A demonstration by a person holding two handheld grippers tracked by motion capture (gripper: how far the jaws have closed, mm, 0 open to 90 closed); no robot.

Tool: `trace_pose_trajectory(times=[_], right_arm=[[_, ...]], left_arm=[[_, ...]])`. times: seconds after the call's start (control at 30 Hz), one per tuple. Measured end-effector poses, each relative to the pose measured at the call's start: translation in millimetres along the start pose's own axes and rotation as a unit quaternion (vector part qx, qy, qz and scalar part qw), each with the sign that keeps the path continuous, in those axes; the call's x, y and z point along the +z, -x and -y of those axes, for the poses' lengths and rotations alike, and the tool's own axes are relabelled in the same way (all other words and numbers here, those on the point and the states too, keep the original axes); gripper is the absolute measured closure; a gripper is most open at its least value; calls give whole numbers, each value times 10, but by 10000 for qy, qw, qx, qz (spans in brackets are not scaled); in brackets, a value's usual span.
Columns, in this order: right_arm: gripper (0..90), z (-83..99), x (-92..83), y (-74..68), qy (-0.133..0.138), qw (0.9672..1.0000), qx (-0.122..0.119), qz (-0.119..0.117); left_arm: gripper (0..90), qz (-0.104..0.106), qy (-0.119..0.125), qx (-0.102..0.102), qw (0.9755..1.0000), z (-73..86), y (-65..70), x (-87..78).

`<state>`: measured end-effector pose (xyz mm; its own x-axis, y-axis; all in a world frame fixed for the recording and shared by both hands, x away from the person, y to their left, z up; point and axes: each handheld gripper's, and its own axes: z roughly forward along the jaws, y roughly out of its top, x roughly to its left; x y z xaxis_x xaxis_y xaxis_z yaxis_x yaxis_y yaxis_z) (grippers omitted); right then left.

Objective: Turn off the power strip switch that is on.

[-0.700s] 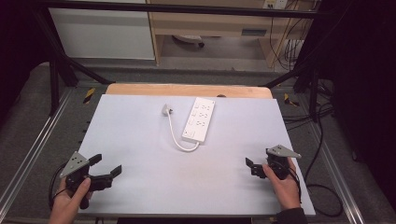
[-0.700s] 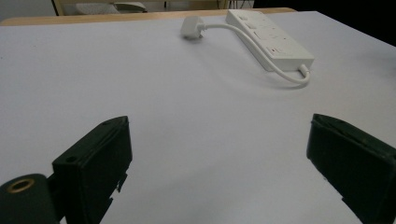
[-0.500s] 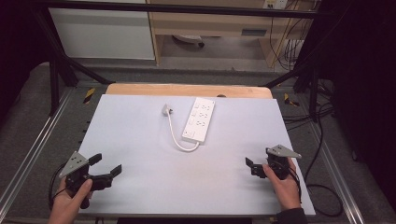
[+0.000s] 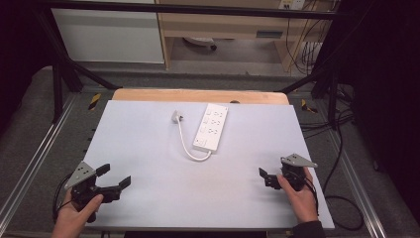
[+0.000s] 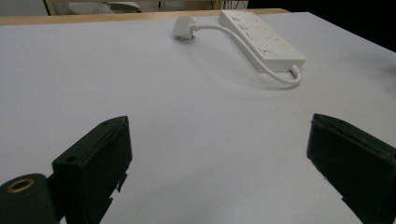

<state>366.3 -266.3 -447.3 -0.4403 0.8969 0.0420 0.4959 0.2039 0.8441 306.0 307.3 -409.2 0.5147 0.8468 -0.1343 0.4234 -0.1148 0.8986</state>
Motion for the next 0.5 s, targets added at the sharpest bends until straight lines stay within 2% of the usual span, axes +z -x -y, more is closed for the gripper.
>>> trace_pose_trajectory(times=[0.37,0.5], right_arm=[[36,5,4,3,-22,10000,25,40],[35,2,0,-4,-10,10000,15,1]], left_arm=[[66,116,22,-78,9999,-33,19,1],[66,179,88,-168,9997,-83,10,-14]])
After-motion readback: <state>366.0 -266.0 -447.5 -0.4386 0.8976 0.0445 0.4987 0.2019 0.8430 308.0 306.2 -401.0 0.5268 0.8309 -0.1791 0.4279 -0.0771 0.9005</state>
